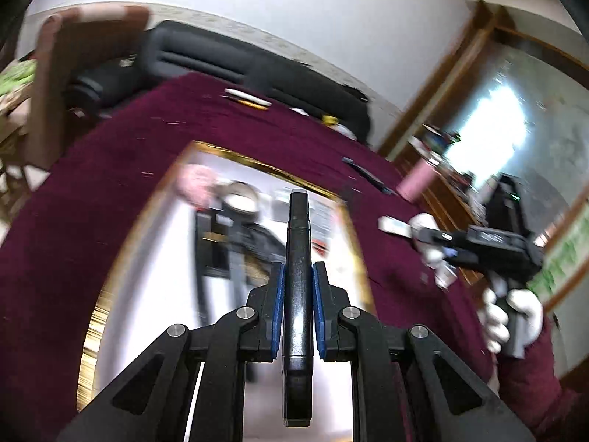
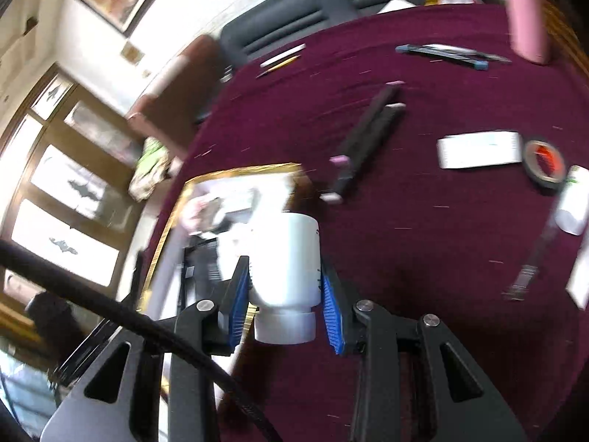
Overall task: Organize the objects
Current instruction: 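Carry marker and pill bottle into the tray with both grippers and release, then move both open grippers back toward the items on the carpet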
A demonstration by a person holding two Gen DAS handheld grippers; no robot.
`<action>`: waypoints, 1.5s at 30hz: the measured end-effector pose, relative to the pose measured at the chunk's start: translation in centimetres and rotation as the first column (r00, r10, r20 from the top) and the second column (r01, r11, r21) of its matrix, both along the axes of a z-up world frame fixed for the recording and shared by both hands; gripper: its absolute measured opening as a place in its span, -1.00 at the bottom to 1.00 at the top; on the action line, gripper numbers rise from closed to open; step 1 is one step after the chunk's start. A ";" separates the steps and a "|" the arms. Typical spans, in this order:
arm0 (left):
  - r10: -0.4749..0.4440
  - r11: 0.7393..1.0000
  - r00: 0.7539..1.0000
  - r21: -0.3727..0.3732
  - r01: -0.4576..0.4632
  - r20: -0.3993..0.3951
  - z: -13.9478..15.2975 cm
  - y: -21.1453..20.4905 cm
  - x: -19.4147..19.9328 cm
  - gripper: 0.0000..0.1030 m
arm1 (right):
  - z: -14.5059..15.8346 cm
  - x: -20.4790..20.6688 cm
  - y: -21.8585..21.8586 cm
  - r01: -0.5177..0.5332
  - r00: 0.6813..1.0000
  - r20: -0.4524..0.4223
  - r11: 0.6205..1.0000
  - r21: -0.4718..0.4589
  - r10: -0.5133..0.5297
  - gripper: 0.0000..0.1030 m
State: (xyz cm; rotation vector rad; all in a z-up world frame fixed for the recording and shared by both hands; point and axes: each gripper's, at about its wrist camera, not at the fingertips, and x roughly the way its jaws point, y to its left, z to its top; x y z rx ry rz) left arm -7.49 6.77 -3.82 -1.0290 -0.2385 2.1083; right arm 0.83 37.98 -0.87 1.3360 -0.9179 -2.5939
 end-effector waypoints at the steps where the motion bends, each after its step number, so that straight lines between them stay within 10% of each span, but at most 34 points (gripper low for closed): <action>1: 0.020 1.000 1.000 -0.018 -0.020 0.002 -0.3 -0.3 -0.8 -0.78 | -0.2 -1.0 -1.0 -0.019 1.000 0.004 1.000 -0.008 0.019 -0.34; 14: 0.096 0.986 0.993 -0.141 -0.085 0.069 -4.3 -1.9 -5.9 -0.78 | -3.8 -13.7 -10.1 -0.121 0.984 0.145 0.987 0.102 0.106 -0.34; 23: 0.102 0.995 0.991 -0.007 -0.102 0.083 -3.3 -5.0 -5.1 -0.32 | -4.8 -16.7 -10.8 -0.109 0.975 0.215 0.967 0.229 0.059 -0.34; 32: 0.151 0.976 0.988 0.154 -0.154 0.036 -0.9 -8.6 -3.1 0.11 | -1.7 -13.9 -10.0 -0.053 0.994 0.103 0.959 0.277 0.025 -0.28; 45: 0.180 0.945 0.980 0.264 -0.196 0.083 -0.9 -11.0 -0.6 0.21 | -5.1 -9.2 -14.0 -0.203 0.971 0.111 0.977 -0.074 0.210 -0.06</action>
